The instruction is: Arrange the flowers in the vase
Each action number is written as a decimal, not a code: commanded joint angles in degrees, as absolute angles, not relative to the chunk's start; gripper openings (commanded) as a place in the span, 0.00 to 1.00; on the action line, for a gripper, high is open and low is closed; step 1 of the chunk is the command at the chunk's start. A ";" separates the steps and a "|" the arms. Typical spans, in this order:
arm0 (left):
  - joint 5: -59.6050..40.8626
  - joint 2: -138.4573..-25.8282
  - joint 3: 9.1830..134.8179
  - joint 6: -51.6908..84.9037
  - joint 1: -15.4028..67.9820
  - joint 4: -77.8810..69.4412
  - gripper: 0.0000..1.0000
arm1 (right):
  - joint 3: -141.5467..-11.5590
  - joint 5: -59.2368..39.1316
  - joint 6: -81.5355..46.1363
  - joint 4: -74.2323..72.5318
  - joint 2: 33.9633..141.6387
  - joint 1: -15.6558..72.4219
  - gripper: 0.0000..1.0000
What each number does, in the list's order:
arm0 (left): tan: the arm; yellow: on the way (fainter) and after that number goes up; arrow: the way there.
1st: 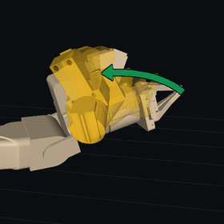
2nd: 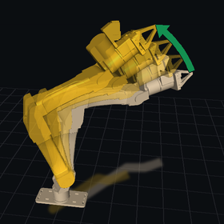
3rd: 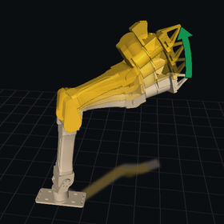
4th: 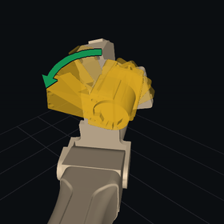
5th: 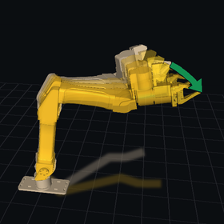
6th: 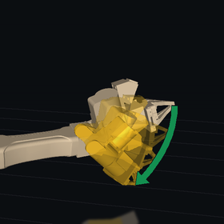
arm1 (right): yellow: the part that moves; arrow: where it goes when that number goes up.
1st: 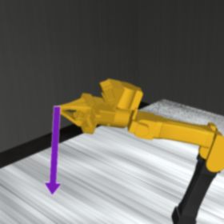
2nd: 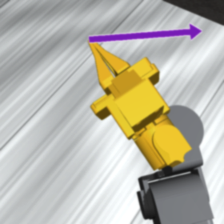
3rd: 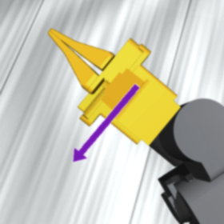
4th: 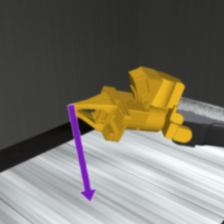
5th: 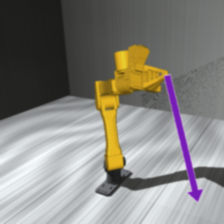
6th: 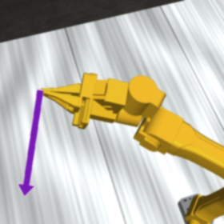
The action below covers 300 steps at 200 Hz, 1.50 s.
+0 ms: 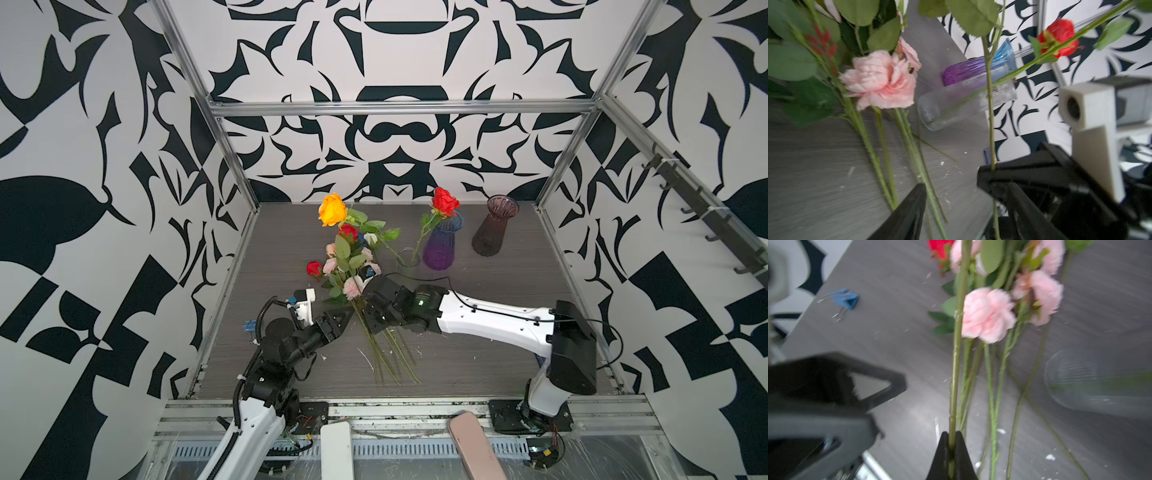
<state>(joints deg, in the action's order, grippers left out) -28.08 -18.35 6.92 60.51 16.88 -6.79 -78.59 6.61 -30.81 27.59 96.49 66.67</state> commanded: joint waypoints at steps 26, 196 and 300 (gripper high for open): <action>-32.57 -11.34 7.24 73.05 16.79 -8.38 0.57 | -71.86 -0.29 -34.33 24.90 85.84 70.46 0.00; -38.17 -12.97 11.07 75.32 16.81 -9.69 0.32 | -72.30 5.54 -38.85 28.53 83.89 74.88 0.00; -37.88 -12.39 11.16 75.17 16.80 -8.26 0.35 | -77.02 3.35 -38.59 29.47 87.35 76.81 0.00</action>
<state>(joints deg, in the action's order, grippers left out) -37.32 -12.82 9.37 75.07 16.88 -7.81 -73.95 4.60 -39.22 29.93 86.87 76.05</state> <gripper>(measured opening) 0.355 0.071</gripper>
